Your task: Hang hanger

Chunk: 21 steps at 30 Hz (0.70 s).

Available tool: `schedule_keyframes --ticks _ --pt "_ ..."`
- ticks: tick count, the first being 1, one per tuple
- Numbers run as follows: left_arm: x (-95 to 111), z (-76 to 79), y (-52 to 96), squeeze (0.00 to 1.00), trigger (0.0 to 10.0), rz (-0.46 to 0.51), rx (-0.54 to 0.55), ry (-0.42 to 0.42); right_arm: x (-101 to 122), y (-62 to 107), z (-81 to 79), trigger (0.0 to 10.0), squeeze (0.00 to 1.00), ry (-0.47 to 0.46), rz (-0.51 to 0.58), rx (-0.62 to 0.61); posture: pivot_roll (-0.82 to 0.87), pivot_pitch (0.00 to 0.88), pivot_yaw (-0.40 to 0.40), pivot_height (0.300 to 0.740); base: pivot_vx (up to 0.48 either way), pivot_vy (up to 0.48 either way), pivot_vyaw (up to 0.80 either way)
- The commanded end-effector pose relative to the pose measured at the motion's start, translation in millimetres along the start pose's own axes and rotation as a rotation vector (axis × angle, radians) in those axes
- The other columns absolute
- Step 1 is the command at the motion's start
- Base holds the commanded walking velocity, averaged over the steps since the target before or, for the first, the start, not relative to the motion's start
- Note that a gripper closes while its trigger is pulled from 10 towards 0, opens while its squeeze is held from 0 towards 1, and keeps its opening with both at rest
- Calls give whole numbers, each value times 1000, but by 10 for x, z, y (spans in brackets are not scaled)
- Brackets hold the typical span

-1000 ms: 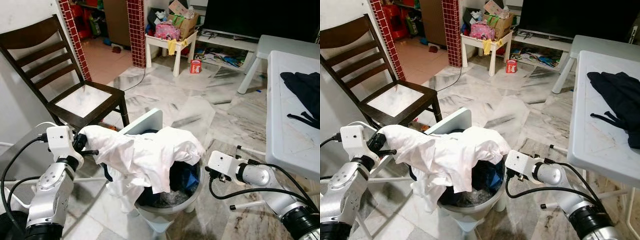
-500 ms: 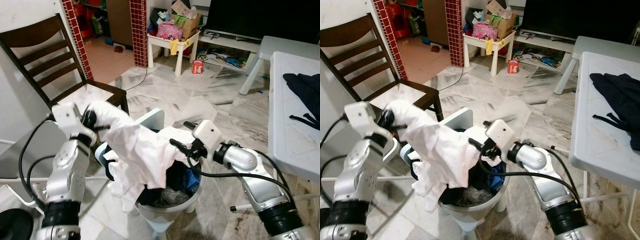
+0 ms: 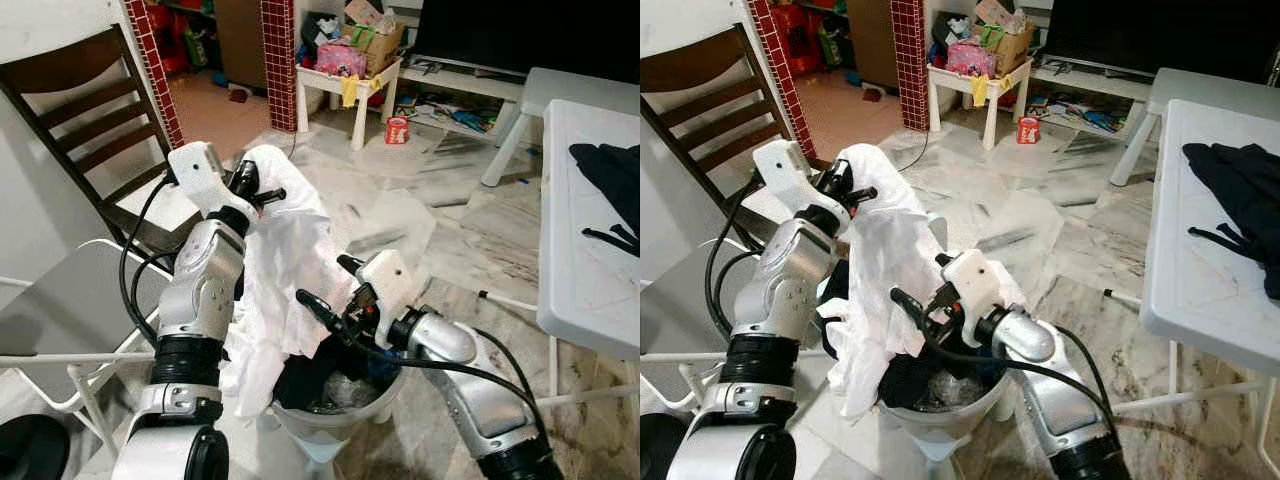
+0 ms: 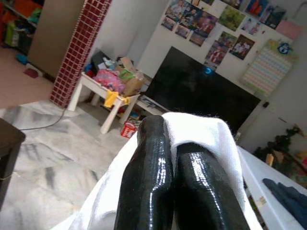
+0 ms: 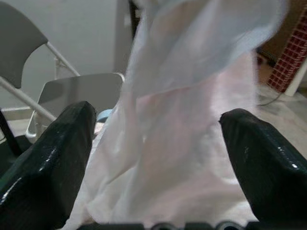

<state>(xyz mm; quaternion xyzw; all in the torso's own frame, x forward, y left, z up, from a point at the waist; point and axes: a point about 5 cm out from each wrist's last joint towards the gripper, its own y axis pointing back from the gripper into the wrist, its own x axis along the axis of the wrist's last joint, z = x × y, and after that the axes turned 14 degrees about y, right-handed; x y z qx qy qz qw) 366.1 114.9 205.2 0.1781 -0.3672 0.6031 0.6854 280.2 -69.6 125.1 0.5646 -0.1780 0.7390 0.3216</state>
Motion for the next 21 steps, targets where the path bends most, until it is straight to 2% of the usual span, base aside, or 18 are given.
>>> schedule_keyframes --ticks 1,4,6,7,8,9,10,11,13,14,17,18,20,21 --pt "30 178 -45 0 824 2 -62 15 -27 -58 -88 10000 0 -6 -36 7 -56 0 42 740 0 0 0" --pt "-8 299 -41 0 1216 -19 -118 42 -42 -115 -158 10000 0 -15 -58 18 -52 0 42 740 0 0 0" --pt "-18 357 -36 0 1020 -26 -139 49 -63 -145 -179 10000 0 -12 -77 19 -52 0 41 740 0 0 0" --pt "-39 458 -13 0 980 -42 -196 63 -116 -185 -198 10000 0 -8 -111 11 -50 0 40 740 0 0 0" --pt "-39 458 -13 0 980 -42 -196 63 -116 -185 -198 10000 0 -8 -111 11 -50 0 40 740 0 0 0" --pt "-48 508 0 0 471 -50 -222 71 -149 -204 -199 10000 0 -9 -131 0 -48 0 39 740 0 0 0" --pt "-47 594 25 0 588 -53 -260 84 -224 -238 -184 10000 0 -2 -172 -42 -47 0 37 740 0 0 0" --pt "-46 613 31 0 667 -53 -268 86 -242 -245 -180 10000 0 1 -182 -53 -47 0 37 740 0 0 0" --pt "-39 686 59 0 863 -65 -305 118 -385 -259 -102 10000 0 72 -273 -149 -45 0 35 740 0 0 0" --pt "-39 686 59 0 863 -65 -305 118 -385 -259 -102 10000 0 72 -273 -149 -45 0 35 740 0 0 0" --pt "-5 719 71 0 745 -56 -309 135 -545 -234 47 10000 0 90 -374 -301 -39 0 33 740 0 0 0" --pt "3 719 75 0 667 -56 -306 148 -589 -226 85 10000 0 125 -403 -333 -37 0 32 740 0 0 0" --pt "7 717 85 0 549 -59 -307 150 -608 -232 108 10000 0 140 -406 -352 -35 0 30 740 0 0 0" --pt "7 714 97 0 431 -62 -308 154 -632 -235 127 2863 0 136 -411 -371 -33 0 29 740 0 0 0"
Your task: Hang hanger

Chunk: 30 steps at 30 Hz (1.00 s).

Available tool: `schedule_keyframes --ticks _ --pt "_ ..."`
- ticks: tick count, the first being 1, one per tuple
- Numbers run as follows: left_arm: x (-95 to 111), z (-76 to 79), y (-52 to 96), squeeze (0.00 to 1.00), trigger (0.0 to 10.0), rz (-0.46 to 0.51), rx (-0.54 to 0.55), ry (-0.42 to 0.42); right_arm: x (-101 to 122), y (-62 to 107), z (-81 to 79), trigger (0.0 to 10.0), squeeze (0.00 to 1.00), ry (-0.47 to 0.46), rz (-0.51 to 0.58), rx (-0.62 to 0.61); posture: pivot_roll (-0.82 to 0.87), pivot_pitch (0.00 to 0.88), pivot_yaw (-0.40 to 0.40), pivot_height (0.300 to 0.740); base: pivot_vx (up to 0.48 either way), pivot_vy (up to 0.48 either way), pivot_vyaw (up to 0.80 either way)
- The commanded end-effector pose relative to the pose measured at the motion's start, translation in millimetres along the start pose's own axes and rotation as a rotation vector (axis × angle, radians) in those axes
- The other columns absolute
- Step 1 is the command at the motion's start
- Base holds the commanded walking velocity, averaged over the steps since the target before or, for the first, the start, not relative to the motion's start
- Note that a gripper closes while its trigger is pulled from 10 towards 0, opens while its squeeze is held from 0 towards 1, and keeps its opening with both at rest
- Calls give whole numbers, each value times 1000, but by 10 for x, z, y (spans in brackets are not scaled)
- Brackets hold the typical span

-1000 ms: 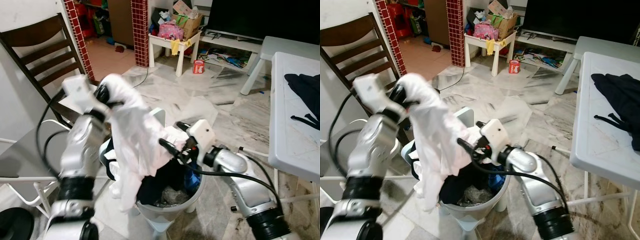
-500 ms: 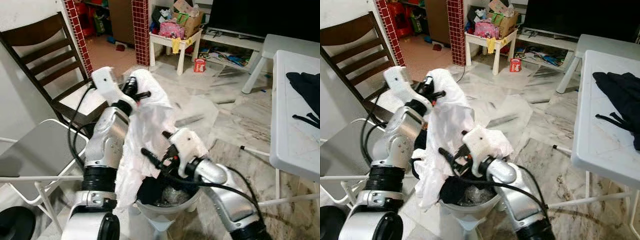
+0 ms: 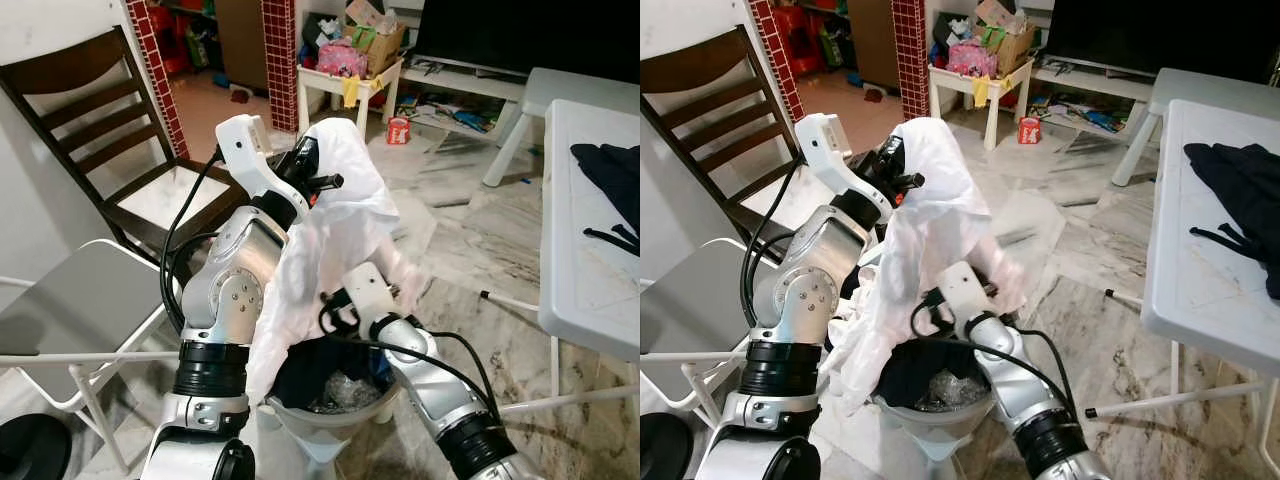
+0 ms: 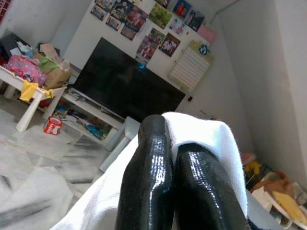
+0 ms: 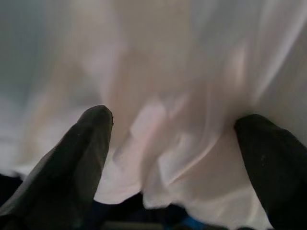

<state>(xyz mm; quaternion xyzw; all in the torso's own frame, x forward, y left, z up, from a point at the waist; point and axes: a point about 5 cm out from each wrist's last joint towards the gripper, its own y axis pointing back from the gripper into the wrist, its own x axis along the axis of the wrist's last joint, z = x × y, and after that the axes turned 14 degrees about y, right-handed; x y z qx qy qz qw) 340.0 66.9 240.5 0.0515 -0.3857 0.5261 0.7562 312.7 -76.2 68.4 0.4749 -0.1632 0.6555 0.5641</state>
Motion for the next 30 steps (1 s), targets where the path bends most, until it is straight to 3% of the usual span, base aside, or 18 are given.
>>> schedule_keyframes --ticks 1,15,21,23,30 --pt "74 92 7 0 353 26 -31 -2 -29 -29 20 0 0 -6 -12 -32 -32 0 29 740 0 0 0" --pt "112 108 29 0 0 33 -35 26 -243 -44 339 0 0 -48 -68 -206 -37 0 30 740 0 0 0" --pt "121 96 44 0 0 32 -32 27 -338 -10 560 0 0 -87 -82 -295 -39 2 30 740 0 0 0" --pt "137 73 58 0 0 36 -26 29 -408 16 699 0 0 -105 -99 -333 -39 3 29 740 0 0 0" --pt "137 66 61 0 39 37 -23 22 -413 6 783 0 0 -150 -94 -354 -38 3 26 740 0 0 0"
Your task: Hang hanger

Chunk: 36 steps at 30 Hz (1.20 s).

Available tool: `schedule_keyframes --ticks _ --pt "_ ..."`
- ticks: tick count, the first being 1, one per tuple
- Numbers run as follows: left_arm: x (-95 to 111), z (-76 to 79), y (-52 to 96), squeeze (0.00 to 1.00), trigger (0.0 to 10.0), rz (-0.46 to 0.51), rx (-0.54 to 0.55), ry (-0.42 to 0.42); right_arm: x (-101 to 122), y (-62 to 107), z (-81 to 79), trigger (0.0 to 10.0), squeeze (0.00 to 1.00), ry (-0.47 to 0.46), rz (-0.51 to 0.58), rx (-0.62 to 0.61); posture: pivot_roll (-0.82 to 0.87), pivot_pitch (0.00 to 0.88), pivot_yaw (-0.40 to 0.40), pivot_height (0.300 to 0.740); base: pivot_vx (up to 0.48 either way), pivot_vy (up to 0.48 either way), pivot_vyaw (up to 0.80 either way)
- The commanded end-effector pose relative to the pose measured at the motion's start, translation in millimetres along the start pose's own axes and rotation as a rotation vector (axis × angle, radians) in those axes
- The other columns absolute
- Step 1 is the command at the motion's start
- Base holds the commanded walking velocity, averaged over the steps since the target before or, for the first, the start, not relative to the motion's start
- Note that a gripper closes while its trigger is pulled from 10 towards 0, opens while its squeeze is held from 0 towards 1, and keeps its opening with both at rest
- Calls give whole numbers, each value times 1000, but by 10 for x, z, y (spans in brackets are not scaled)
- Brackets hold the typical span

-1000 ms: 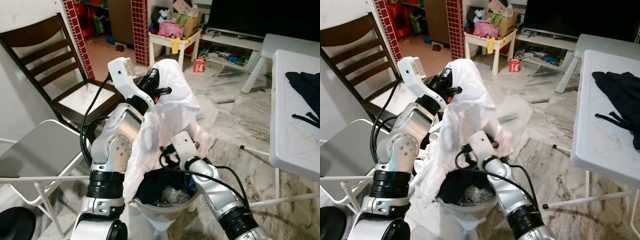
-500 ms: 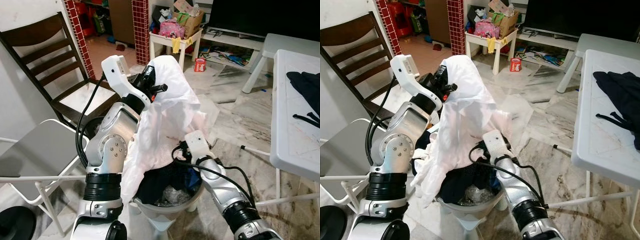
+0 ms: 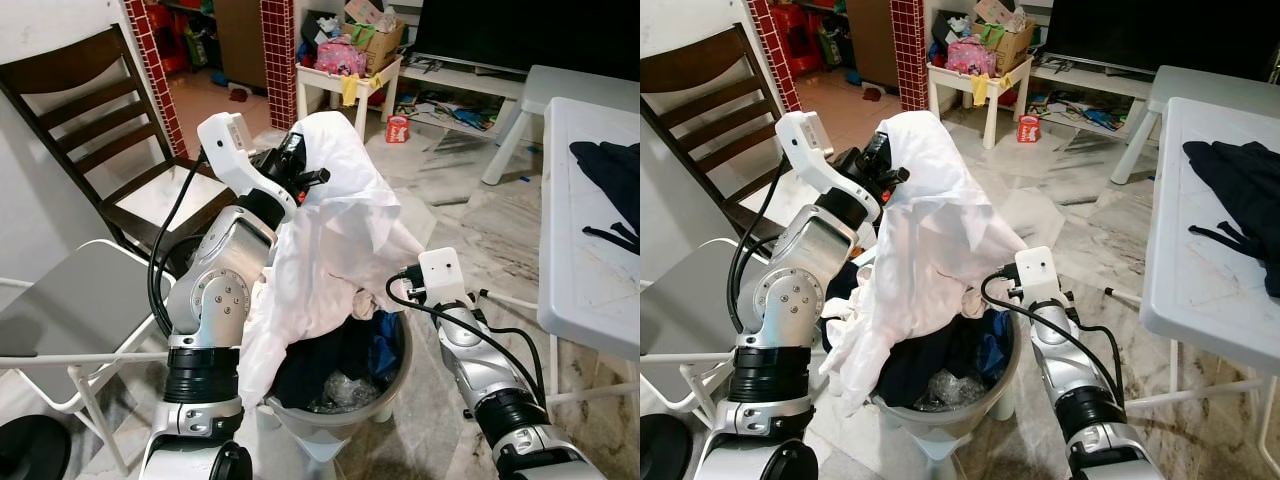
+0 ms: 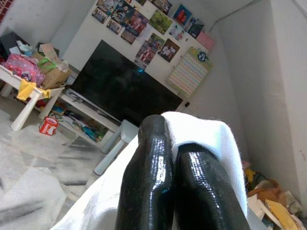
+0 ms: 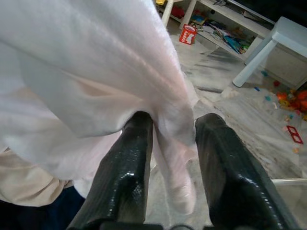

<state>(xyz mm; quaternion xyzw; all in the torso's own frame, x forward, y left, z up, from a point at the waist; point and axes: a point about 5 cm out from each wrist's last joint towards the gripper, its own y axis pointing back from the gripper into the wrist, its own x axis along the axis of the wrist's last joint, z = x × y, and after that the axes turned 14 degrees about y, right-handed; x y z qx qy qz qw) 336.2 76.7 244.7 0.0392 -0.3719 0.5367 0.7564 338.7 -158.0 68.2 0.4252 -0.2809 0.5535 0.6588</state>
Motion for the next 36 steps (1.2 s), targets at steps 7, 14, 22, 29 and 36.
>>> schedule_keyframes --ticks 7,14,22,29,36 --pt "46 -376 232 0 39 -14 106 -126 281 -86 378 0 0 -163 122 -51 -45 0 21 740 0 0 0" --pt "88 -756 502 0 0 13 262 -173 360 -93 619 0 0 -182 156 -100 -48 0 12 740 0 0 0" --pt "118 -1184 878 0 0 48 461 -216 526 -86 874 0 0 -169 235 -133 -56 0 -4 740 0 0 0" --pt "29 -1429 1136 0 4314 32 571 -212 664 -60 1024 0 0 -149 289 -170 -68 0 -10 740 0 0 0" --pt "-27 -1489 1165 0 10000 6 585 -191 719 -56 1025 0 0 -135 311 -159 -69 0 -14 740 0 0 0"
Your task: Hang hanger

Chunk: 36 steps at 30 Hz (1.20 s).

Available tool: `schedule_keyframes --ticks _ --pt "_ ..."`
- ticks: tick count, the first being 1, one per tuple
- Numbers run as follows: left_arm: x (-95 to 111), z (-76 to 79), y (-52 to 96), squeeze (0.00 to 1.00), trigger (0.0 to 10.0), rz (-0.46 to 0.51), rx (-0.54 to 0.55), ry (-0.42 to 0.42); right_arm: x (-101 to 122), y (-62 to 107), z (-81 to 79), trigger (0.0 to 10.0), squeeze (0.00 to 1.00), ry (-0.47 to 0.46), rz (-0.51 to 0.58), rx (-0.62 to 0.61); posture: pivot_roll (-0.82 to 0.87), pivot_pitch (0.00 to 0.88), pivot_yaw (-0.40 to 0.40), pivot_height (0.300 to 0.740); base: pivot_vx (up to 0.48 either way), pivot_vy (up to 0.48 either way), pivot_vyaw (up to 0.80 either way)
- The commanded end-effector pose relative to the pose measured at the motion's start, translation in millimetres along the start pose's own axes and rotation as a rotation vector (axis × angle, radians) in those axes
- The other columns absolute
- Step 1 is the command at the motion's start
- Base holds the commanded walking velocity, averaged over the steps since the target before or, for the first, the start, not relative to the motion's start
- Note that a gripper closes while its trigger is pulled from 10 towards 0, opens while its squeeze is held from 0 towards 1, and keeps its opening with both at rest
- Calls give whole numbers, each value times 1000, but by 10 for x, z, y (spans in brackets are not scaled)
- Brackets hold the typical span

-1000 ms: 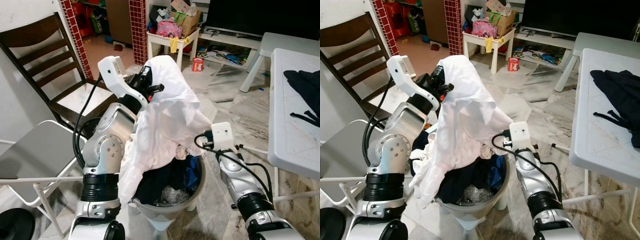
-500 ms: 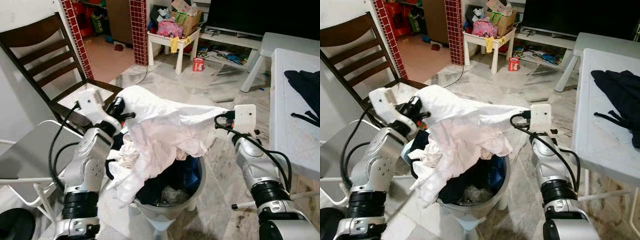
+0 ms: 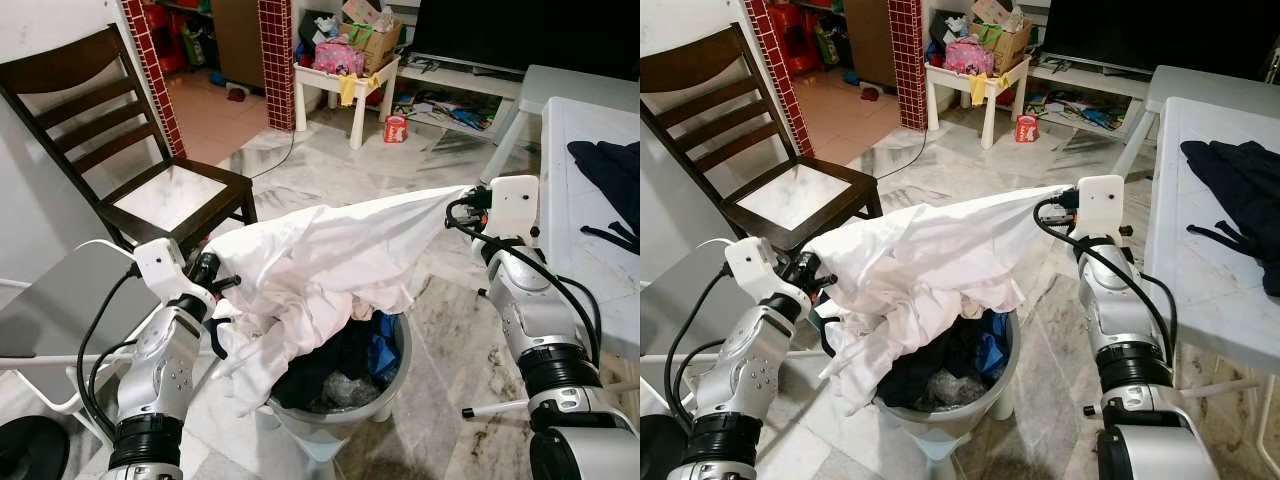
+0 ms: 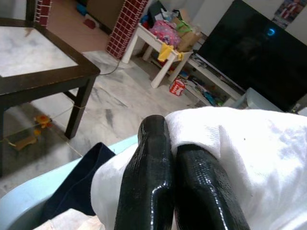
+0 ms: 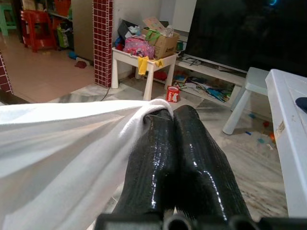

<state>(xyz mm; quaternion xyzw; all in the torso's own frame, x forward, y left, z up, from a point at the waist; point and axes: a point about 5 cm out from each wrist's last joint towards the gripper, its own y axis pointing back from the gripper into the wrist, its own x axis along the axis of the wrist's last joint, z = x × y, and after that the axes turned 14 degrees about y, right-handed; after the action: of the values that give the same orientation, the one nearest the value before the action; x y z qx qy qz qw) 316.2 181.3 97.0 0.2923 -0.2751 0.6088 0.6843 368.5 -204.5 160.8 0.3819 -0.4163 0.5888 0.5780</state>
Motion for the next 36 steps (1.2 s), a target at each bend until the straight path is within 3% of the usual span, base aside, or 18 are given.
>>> schedule_keyframes --ticks 1,9,10,13,14,18,19,21,22,24,26,27,28,30,32,33,35,36 --pt "52 -57 9 0 10000 1 18 -9 120 -32 125 0 0 16 39 -35 -69 0 -13 740 0 0 0" --pt "49 116 -30 35 10000 -14 -86 -23 96 -13 127 0 0 22 38 -35 -67 0 -8 740 0 0 0" --pt "44 146 -37 502 10000 -14 -94 -24 93 -9 130 0 0 26 37 -36 -67 0 -8 740 0 0 0" --pt "24 285 -71 404 10000 -16 -132 -25 86 0 139 0 0 50 38 -34 -67 0 -9 740 0 0 0" --pt "5 399 -101 0 10000 -21 -168 -27 77 1 141 0 0 54 36 -32 -67 0 -10 740 0 0 0" --pt "-34 633 -163 0 10000 -29 -242 -2 68 -2 143 0 0 68 30 -27 -72 0 -9 740 0 0 0" --pt "-45 683 -172 0 3451 -32 -264 5 69 -3 139 0 0 74 30 -23 -75 0 -7 740 0 0 0" --pt "-54 717 -176 0 3451 -35 -282 7 71 -3 135 0 0 81 31 -17 -76 0 -6 740 0 0 0" --pt "-65 730 -178 0 0 -39 -288 14 63 2 126 0 0 82 29 -12 -78 0 -4 740 0 0 0" --pt "-75 742 -178 0 0 -42 -296 20 34 13 104 0 0 93 17 8 -80 0 -3 740 0 0 0" --pt "-79 774 -183 0 0 -43 -304 24 -26 40 14 1765 0 105 -5 98 -80 0 -1 740 0 0 0" --pt "-74 804 -192 0 0 -42 -314 27 -85 64 -62 10000 0 139 -34 173 -80 0 -1 740 0 0 0" --pt "-61 886 -212 0 0 -39 -345 28 -236 141 -215 10000 0 218 -103 340 -81 0 -2 740 0 0 0" --pt "-55 1012 -221 0 0 -45 -402 33 -376 229 -304 10000 0 290 -156 465 -77 0 -4 740 0 0 0" --pt "-63 1129 -209 0 0 -61 -461 41 -436 271 -308 10000 0 321 -176 505 -75 0 -6 740 0 0 0" --pt "-115 1337 -149 0 0 -103 -563 35 -492 333 -310 10000 0 369 -187 588 -76 0 -6 740 0 0 0" --pt "-179 1448 -87 0 0 -143 -622 27 -525 341 -264 10000 0 410 -205 599 -77 0 -5 740 0 0 0" --pt "-257 1548 -10 0 588 -179 -680 9 -577 361 -215 10000 0 489 -226 627 -79 0 -4 740 0 0 0"
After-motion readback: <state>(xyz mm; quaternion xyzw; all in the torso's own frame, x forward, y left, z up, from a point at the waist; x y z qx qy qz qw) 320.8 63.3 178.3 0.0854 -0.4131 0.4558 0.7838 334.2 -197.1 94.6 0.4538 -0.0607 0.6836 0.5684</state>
